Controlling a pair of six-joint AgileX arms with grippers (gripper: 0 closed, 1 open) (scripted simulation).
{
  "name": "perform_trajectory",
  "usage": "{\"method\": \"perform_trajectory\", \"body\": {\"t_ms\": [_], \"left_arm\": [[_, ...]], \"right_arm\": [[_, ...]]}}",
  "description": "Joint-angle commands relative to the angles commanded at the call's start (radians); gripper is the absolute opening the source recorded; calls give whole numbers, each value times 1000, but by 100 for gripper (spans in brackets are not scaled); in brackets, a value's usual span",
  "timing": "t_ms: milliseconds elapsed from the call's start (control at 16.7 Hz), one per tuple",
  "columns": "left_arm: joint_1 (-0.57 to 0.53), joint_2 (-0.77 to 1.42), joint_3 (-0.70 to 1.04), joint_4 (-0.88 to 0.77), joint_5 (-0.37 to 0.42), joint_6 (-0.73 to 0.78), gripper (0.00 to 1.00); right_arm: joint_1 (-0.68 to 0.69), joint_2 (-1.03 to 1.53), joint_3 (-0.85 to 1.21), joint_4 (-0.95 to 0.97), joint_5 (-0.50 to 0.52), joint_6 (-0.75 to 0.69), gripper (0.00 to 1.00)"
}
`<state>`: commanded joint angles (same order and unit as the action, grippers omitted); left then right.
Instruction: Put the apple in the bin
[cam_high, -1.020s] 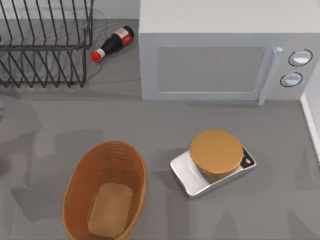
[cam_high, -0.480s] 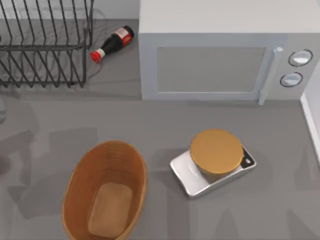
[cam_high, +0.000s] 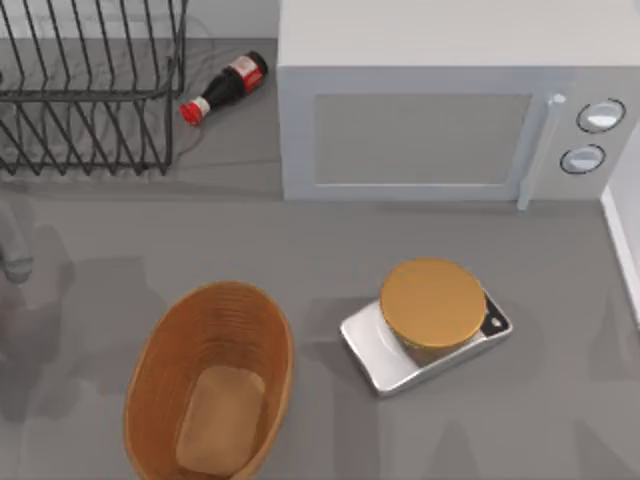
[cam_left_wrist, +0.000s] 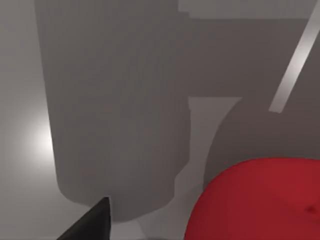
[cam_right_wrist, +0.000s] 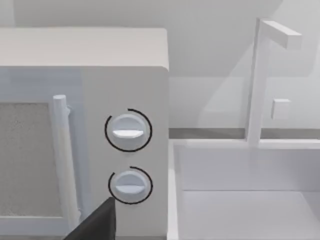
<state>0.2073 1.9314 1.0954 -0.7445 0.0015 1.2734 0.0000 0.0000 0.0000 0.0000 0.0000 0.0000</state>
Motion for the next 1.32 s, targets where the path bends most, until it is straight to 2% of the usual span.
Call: {"method": "perform_trajectory", "body": {"t_ms": [120, 900, 1320], "left_arm": [[0, 0, 0, 0, 0, 0, 100], [0, 0, 0, 0, 0, 0, 2], [0, 0, 0, 0, 0, 0, 0]], "right_arm": [[0, 0, 0, 0, 0, 0, 100], [0, 0, 0, 0, 0, 0, 100], [0, 0, 0, 0, 0, 0, 100]]}}
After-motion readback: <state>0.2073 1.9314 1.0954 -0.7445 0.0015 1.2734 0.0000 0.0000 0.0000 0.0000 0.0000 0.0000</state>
